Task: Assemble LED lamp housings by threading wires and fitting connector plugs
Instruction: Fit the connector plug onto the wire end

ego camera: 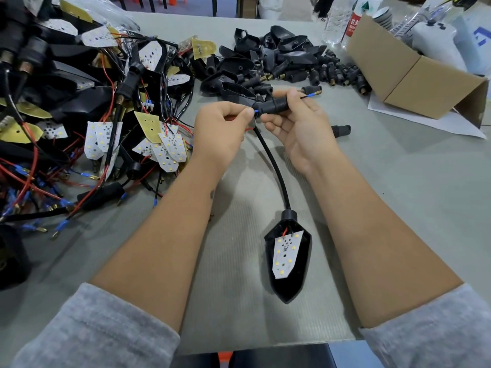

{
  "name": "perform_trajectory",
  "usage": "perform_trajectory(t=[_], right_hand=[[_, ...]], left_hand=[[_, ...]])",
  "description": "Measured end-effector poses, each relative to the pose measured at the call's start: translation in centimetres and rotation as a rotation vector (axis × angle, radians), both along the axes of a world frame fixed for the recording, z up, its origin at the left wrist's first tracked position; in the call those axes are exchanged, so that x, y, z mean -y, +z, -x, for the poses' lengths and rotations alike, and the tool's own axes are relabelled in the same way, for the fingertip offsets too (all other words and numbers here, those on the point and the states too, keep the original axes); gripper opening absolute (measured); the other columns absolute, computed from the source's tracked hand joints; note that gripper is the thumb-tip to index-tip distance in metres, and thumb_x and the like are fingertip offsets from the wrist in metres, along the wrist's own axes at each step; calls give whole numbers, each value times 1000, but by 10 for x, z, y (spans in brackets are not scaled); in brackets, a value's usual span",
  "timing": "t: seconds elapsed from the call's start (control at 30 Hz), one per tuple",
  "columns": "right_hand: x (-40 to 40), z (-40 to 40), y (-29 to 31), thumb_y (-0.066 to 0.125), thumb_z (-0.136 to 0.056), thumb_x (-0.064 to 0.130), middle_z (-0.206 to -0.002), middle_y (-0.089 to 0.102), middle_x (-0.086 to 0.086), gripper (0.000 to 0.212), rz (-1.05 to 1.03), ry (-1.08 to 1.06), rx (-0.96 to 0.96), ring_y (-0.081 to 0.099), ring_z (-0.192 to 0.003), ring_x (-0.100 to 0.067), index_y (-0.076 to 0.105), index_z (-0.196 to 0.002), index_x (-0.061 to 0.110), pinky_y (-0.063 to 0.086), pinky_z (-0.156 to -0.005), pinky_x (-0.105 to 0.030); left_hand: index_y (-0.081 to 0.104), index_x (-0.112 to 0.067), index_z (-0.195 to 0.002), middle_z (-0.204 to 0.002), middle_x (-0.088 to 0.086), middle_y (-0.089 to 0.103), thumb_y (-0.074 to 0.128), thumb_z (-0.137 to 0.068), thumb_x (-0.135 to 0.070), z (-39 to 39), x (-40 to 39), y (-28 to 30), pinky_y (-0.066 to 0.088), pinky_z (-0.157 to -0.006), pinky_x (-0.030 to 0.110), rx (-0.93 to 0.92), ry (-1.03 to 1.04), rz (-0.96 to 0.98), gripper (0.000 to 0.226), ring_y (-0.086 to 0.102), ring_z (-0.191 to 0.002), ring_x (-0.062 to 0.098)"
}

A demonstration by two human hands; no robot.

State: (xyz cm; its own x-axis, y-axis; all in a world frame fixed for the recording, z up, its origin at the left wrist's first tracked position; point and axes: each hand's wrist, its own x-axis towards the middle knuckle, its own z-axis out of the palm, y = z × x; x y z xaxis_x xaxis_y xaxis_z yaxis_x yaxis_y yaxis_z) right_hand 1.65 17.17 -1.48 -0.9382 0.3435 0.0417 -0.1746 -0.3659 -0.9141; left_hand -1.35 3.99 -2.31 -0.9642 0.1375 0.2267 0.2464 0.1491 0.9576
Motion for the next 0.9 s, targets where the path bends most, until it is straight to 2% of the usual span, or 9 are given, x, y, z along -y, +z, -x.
perform_trajectory(t=[0.13, 0.27, 0.37, 0.67, 0.9], right_hand=[[-1, 1, -1, 41, -105, 21, -75, 72, -8, 26, 42, 7, 13, 69, -64, -15, 60, -95, 8, 55, -63, -24], [-1, 1, -1, 42, -105, 23, -75, 72, -8, 26, 57, 16, 19, 70, -63, -16, 60, -94, 8, 55, -61, -24], [0, 1, -1, 44, -104, 23, -75, 73, -8, 26, 46, 13, 24, 70, -63, -16, 60, -92, 8, 55, -60, -23], [1, -1, 1, 42, -105, 25, -72, 73, -8, 29, 72, 6, 16, 72, -64, -16, 58, -93, 4, 55, -58, -21], [-1, 1, 2, 40, -106, 23, -69, 72, -8, 28, 181, -32, 5, 72, -64, -16, 54, -93, 3, 55, -57, -22]], left_hand=[[69, -23, -82, -72, -4, 69, 64, -93, -18, 2, -1, 0, 52, -68, 30, -1, -1, -31, 14, 61, -68, 9], [70, -16, -85, -68, -9, 66, 66, -91, -11, 1, -2, 0, 44, -63, 15, -41, -5, -49, 9, 56, -57, -5], [70, -15, -82, -69, -11, 65, 67, -88, -5, 1, -3, 1, 42, -61, 8, -82, 4, -45, 13, 57, -57, -9], [69, -23, -84, -76, -13, 67, 67, -89, -8, -3, -6, 3, 44, -66, 7, -130, -18, -10, 17, 59, -67, -10], [66, -18, -89, -77, -10, 63, 62, -93, -14, -1, -8, 4, 49, -71, 20, -44, 40, -100, 7, 58, -67, -4]])
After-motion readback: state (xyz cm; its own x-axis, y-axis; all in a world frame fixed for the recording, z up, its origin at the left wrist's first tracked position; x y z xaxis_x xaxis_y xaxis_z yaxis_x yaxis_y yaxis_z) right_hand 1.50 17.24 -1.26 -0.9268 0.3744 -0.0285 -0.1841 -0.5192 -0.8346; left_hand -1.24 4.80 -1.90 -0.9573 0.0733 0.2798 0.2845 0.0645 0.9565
